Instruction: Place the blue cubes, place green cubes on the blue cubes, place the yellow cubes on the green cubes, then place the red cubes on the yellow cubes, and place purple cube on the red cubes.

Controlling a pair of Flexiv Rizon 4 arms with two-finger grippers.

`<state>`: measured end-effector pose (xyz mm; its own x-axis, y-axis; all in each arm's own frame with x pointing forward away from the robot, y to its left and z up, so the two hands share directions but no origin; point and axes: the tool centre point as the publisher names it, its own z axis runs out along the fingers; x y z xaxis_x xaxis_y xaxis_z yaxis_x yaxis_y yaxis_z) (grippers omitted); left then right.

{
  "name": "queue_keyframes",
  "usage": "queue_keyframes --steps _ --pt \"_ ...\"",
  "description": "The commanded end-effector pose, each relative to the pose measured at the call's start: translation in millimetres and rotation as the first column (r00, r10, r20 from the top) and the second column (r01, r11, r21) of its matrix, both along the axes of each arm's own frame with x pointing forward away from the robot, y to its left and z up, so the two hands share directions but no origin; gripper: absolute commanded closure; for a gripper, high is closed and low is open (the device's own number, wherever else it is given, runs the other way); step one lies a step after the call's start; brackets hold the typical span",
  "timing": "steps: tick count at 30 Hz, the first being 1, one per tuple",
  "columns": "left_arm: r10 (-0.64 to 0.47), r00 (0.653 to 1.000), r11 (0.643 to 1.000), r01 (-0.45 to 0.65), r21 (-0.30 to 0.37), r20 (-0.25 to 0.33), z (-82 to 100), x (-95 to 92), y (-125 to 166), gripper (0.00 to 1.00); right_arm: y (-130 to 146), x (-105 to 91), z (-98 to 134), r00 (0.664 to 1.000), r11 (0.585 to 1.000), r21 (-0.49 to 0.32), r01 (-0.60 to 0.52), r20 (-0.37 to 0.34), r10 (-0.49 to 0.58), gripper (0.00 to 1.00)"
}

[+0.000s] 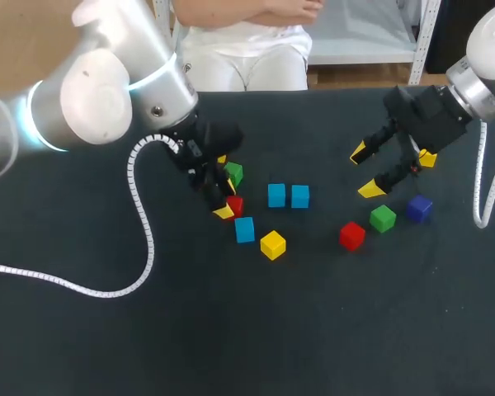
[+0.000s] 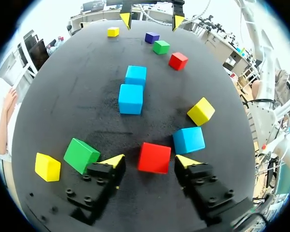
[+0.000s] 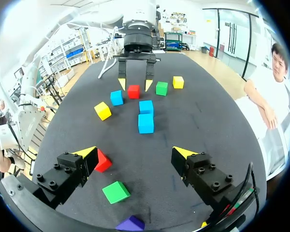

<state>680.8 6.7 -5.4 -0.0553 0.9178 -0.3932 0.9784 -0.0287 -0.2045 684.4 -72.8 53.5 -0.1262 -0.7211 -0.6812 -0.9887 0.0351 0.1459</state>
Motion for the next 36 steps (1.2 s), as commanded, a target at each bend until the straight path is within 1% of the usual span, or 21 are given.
queue_keyframes --steps 1,7,13,17,22,27,28,33,36 --pt "0.001 1.0 1.0 -0.001 0.003 -0.007 -2.7 1.1 1 1.0 0 -1.3 0 1.0 1.0 0.001 0.001 0.003 -0.001 0.0" --pt "0.032 0.999 0.999 -0.032 0.002 -0.013 -5.0 -6.6 8 1.0 0 -1.3 0 1.0 1.0 0.001 0.001 0.003 -0.001 0.0" --pt "0.08 0.997 0.997 -0.079 0.015 -0.012 -0.5 -19.2 23 1.0 0 -1.3 0 1.0 1.0 0.001 0.001 0.003 -0.001 0.0" --pt "0.108 0.994 0.994 -0.108 0.035 -0.015 3.3 -28.7 34 1.0 0 -1.3 0 1.0 1.0 0.001 0.001 0.003 -0.001 0.0" --pt "0.146 0.989 0.987 -0.144 0.065 -0.028 3.6 -40.1 49 0.93 0 -1.3 0 1.0 1.0 0.001 0.001 0.003 -0.001 0.0" --pt "0.181 0.983 0.98 -0.178 0.083 -0.032 4.0 -49.4 62 0.96 0 -1.3 0 1.0 1.0 0.001 0.001 0.003 -0.001 0.0" --pt "0.188 0.982 0.979 -0.185 0.086 -0.031 5.9 -51.7 61 0.95 0 -1.3 0 1.0 1.0 0.001 0.001 0.003 -0.001 0.0" --pt "0.218 0.975 0.97 -0.214 0.111 -0.027 6.7 -55.9 76 0.93 0 -1.3 0 1.0 1.0 0.001 0.001 0.003 -0.001 0.0" --pt "0.237 0.971 0.965 -0.232 0.125 -0.023 8.6 -60.6 81 0.94 0 -1.3 0 1.0 1.0 0.001 0.001 0.003 -0.001 0.0"
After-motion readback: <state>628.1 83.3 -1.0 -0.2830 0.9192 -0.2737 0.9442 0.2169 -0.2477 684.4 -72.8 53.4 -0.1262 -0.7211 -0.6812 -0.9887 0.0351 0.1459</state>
